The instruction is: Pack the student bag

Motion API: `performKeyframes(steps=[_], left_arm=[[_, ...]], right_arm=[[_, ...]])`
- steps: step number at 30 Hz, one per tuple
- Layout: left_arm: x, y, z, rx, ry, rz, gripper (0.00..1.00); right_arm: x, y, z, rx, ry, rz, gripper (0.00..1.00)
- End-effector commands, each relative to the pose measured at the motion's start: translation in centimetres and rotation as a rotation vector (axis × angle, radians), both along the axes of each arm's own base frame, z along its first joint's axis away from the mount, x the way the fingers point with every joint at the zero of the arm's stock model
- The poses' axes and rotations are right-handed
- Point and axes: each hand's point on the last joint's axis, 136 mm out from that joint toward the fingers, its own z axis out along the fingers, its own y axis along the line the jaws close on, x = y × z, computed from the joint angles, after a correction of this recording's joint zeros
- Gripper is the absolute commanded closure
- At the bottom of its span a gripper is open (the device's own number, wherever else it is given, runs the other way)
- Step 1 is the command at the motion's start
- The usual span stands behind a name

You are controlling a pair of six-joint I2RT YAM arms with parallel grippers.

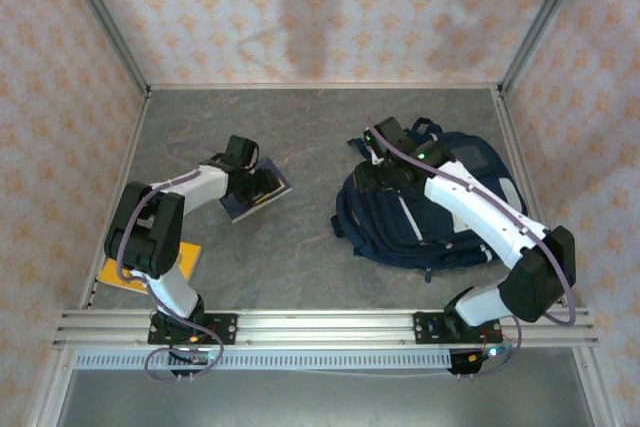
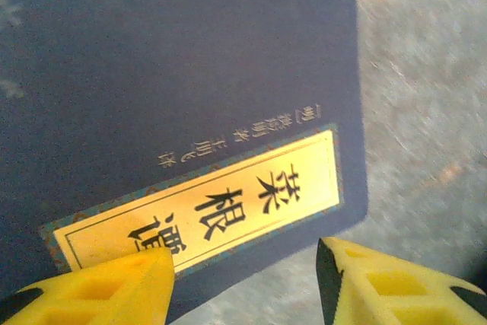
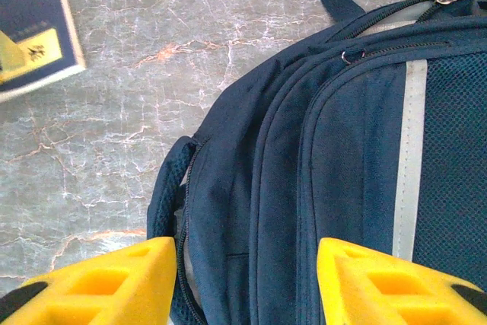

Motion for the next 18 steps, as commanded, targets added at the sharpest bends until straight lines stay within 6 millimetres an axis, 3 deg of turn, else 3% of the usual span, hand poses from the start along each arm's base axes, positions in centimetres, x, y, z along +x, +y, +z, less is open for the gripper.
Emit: performKeyframes(steps=[1,5,11,14,18], left_arm=[[-0.4,-1.6,2.8,-0.074,-0.028,-0.033,0.45],[1.2,2.0,4.7,0.031,-0.072,-0.009,0.41],[4.1,6.5,3.8,0.139,-0.039,0.027,0.38],[5.3,7.0,3.1,0.157,-0.02,0.022,0.38],[5.2,5.6,1.7,0.104,0.018,-0.012,0.38]], right_arm=[[-0.6,-0.1,0.2,0.011,-0.004,0.004,0.49],[-1.2,0.6,-0.1,0.056,0.033,0.013,0.5],[-2.0,1.1,-0.7,0.071,0.073,0.014,0.52],[-2.5,1.4,-1.0,0.083,0.095,0.016,0.53],[-2.8,1.3,-1.3,0.087,0.11,0.011,0.54]])
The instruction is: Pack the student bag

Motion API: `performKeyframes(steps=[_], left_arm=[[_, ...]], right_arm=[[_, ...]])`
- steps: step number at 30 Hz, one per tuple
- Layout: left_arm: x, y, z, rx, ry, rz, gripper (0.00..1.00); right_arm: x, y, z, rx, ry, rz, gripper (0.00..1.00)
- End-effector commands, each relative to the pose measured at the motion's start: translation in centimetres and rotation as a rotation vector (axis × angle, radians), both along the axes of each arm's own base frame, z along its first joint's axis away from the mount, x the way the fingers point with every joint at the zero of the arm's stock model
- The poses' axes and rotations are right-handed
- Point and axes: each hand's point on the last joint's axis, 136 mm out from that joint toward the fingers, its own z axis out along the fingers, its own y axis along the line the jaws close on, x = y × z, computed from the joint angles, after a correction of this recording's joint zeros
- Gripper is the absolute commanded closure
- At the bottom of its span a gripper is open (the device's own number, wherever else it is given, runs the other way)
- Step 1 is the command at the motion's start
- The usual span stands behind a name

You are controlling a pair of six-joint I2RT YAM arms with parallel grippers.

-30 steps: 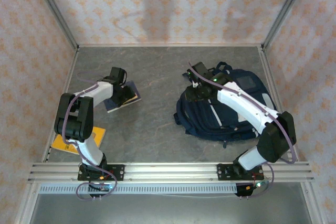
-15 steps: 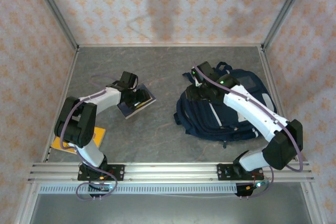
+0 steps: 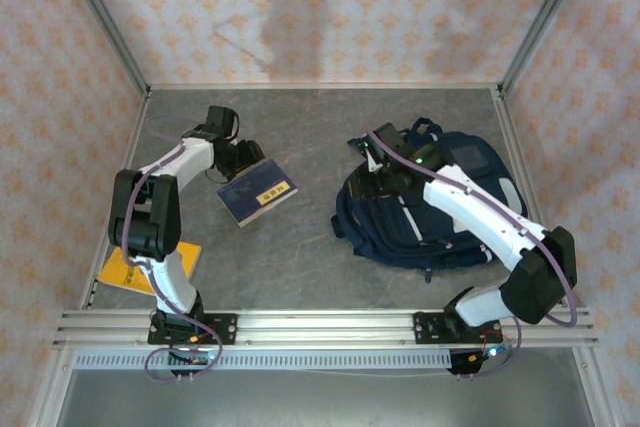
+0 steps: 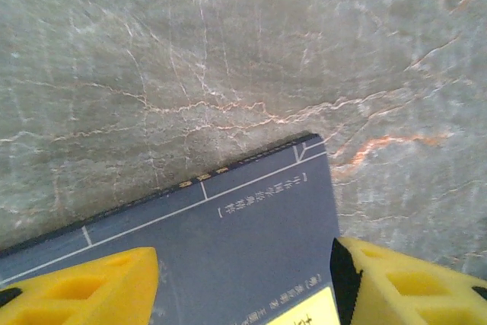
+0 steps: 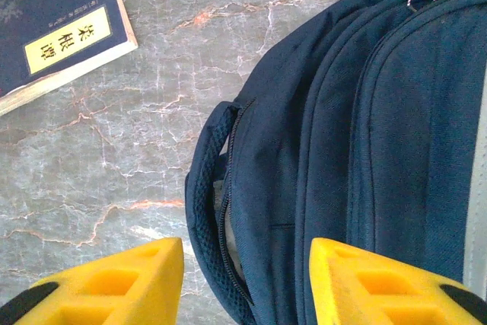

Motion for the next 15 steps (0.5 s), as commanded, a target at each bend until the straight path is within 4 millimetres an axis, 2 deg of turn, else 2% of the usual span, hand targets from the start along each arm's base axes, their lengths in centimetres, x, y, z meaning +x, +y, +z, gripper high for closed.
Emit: performKeyframes(steps=[1,9,15], left_arm=[[-1.6,-0.7,-1.5,0.011,0.075,-0.05,0.38],[-6.3,-1.3,-4.0,-0.006,0.149,-0.044,0.38],[-11.2,-3.9,-5.8,-0.06,0.201,-0.033,0.38]], right_arm=[[-0.9,-0.2,-0.2,0.011,0.022,-0.01,0.54],[-0.9,0.6,-0.6,0.033,0.055,-0.008,0.56],[-1.1,1.8,-1.6,0.017,0.131,0.004,0.6]])
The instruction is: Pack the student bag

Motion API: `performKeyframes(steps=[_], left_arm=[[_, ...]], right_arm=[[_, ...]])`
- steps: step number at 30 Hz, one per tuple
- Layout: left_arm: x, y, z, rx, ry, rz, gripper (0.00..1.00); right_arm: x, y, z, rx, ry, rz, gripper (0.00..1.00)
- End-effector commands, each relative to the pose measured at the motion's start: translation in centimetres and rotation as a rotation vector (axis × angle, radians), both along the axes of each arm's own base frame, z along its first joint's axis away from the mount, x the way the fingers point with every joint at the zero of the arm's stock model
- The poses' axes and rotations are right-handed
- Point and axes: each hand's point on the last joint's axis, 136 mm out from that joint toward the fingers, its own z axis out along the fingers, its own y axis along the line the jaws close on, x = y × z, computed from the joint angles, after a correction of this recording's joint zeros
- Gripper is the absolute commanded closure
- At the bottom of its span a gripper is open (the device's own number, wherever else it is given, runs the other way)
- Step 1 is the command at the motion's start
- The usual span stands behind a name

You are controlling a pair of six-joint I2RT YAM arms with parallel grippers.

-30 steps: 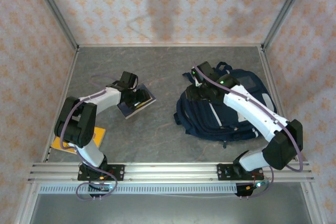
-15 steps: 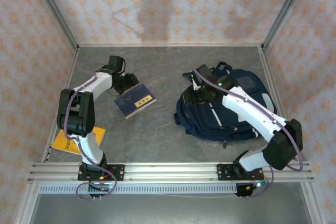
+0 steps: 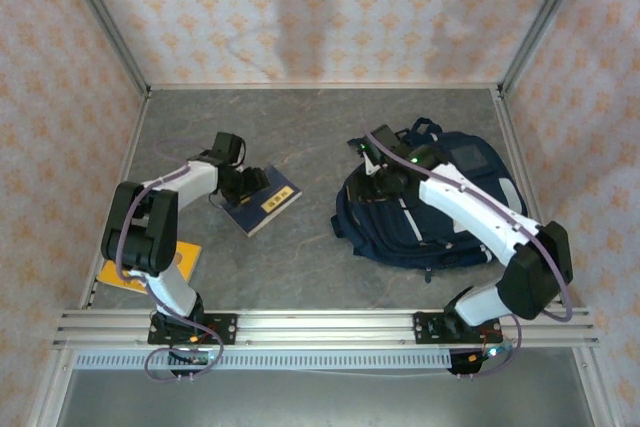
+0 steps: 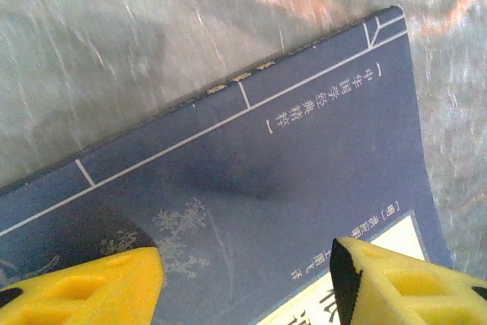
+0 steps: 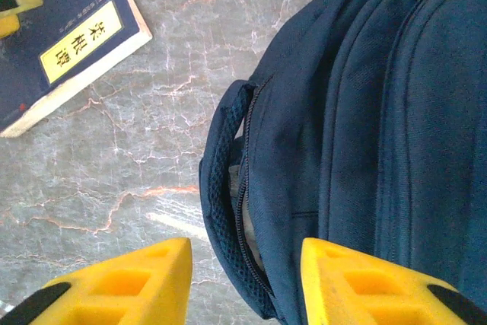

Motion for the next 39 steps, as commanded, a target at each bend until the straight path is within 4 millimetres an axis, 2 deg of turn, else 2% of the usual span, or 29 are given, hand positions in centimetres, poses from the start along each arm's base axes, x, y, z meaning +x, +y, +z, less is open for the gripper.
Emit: performKeyframes(steps=[1,5,8,11,14,16,19,26,31,39], left_arm=[[-5.1,-1.9,-2.7,-0.038,0.133,0.018,0.38],[-7.9,-5.1,-2.5,-0.128,0.126,0.054,0.38],[-9.1,-7.2,0.1,-0.178,0.077,0.043,0.37],[-9.3,-6.1,3.5,-0.166,-0.005,0.061,0.34],[-8.8,-3.9,5.3,-0.12,-0.058,0.074,0.33],[-8.5,-2.6,4.9,-0.074,-0.03,0.055,0.33],[-7.5,-2.0,3.8,-0.008,0.014,-0.021,0.33],[-5.7,-2.9,0.1,0.019,0.096,-0.118,0.36],[-5.6,-3.7,-1.1,-0.005,0.123,-0.161,0.37],[-6.9,-4.8,-1.6,-0.073,0.167,-0.203,0.37]], right_arm=[[-0.3,1.1,-0.3,-0.014,0.051,0.021,0.6],[-0.3,2.5,-0.5,-0.01,0.029,0.063,0.64],[-0.3,3.5,-0.9,0.012,0.037,0.068,0.65],[-0.7,4.3,-2.4,0.031,0.125,0.029,0.69],[-1.8,5.6,-3.7,0.052,0.22,0.035,0.78],[-2.7,6.6,-4.2,0.031,0.228,0.088,0.85],[-4.0,7.3,-5.4,-0.049,0.207,0.137,0.94],[-5.9,7.8,-10.2,-0.128,0.298,0.097,1.0],[-5.9,8.6,-12.7,-0.14,0.332,0.066,1.0],[-4.2,9.2,-14.8,-0.208,0.325,0.038,1.0]])
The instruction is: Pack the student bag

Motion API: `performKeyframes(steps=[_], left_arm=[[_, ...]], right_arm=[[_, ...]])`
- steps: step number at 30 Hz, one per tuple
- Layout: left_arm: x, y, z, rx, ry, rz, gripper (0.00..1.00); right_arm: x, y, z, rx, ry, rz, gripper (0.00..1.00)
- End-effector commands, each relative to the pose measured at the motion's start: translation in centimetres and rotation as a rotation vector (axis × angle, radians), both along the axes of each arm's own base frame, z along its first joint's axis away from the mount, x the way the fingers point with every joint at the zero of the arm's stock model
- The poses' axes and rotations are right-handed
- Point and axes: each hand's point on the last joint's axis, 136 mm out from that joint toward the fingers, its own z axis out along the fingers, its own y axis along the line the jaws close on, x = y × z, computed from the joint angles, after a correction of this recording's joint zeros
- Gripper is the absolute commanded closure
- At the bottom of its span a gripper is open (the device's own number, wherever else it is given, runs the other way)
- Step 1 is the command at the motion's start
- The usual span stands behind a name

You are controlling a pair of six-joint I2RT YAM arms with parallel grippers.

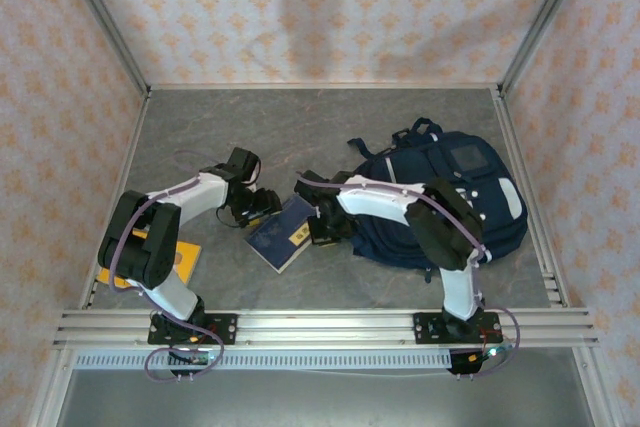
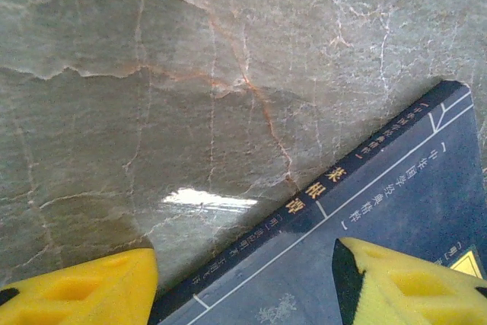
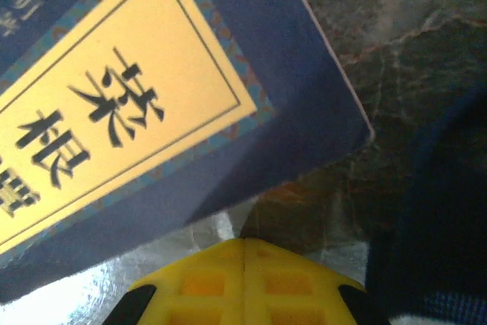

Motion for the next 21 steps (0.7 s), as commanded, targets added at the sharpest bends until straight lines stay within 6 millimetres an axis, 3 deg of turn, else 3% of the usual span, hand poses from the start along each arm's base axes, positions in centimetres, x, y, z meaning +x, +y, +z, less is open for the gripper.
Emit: performKeyframes(steps=[1,12,18,21], left_arm=[[-1.5,-1.3,-0.7,-0.065,0.054,-0.054,0.37],[-4.2,-2.0,1.0,-0.123,0.07,-0.058,0.37],[-5.7,-2.4,0.8,-0.168,0.087,-0.036,0.37],[-6.3,-1.9,0.2,-0.142,0.091,-0.03,0.37]], right_arm=[[1.9,0.5,-0.4,-0.035,-0.066,-0.019,1.0],[6.0,2.0,0.5,-0.001,-0.093,-0.047,1.0],[7.8,3.4,0.9,0.065,-0.098,-0.063,0.98],[8.5,2.6,1.0,0.042,-0.1,-0.082,0.94]])
